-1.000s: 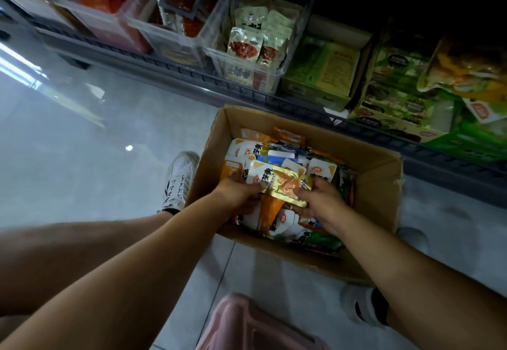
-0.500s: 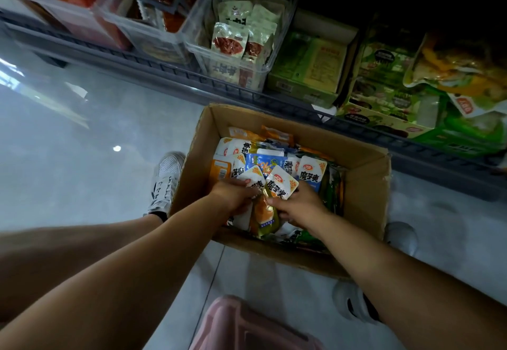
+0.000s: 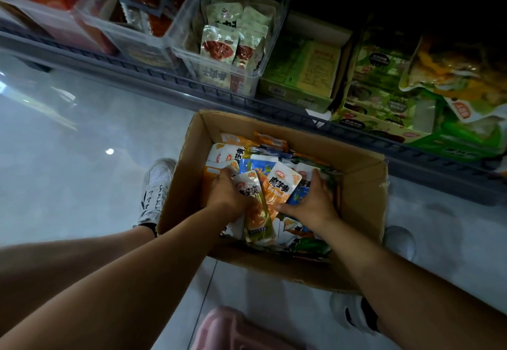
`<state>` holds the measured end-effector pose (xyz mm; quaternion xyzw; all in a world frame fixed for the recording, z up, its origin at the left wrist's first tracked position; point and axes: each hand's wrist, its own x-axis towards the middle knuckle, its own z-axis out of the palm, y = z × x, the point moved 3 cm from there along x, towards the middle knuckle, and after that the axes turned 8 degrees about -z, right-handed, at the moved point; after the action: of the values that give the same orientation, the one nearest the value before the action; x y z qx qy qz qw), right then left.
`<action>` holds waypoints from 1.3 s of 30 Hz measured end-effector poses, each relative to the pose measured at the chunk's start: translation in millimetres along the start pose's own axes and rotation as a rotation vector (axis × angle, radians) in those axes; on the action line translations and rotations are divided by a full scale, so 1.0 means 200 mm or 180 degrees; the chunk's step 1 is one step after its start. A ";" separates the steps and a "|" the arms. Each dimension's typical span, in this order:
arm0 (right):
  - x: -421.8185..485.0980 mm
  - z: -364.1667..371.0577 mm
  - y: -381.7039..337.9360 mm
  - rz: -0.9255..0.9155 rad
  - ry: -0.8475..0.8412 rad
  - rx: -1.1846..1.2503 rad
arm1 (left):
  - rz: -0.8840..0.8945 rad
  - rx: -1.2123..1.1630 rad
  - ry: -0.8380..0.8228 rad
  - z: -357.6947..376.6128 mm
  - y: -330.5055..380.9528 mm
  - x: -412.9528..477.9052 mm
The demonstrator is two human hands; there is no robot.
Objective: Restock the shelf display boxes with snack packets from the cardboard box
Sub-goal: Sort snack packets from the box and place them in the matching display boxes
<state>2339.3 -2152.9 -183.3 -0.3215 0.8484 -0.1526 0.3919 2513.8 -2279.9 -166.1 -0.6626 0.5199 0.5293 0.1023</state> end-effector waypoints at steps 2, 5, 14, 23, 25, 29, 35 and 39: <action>0.01 0.03 -0.03 -0.0259 0.0095 0.0230 | -0.0046 0.0022 -0.0034 0.01 0.00 0.03; 0.02 0.06 -0.07 -0.0494 0.0167 0.0565 | -0.0049 -0.0020 -0.0016 0.03 0.00 0.04; 0.09 0.06 -0.05 -0.0114 0.0167 -0.0287 | 0.0265 0.0736 0.0330 0.04 0.01 0.02; 0.05 0.04 -0.09 -0.0440 0.0334 0.0520 | 0.0159 0.0288 0.0201 0.05 -0.03 0.08; 0.05 0.05 -0.10 -0.0413 0.0364 0.0900 | 0.0103 -0.0046 0.0059 0.05 -0.02 0.06; 0.05 0.05 -0.10 -0.0084 0.0169 0.1599 | 0.0097 -0.0296 -0.0054 0.05 -0.02 0.05; 0.03 0.08 -0.12 -0.0199 -0.0216 0.1652 | 0.0142 -0.0511 -0.0292 0.07 -0.01 0.04; -0.02 0.01 -0.15 -0.0258 -0.0119 0.1770 | 0.0251 -0.0558 -0.0214 0.03 0.01 -0.02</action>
<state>2356.0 -2172.7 -167.3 -0.2381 0.7531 -0.3890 0.4742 2508.5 -2274.6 -165.1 -0.6299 0.4936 0.5983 0.0405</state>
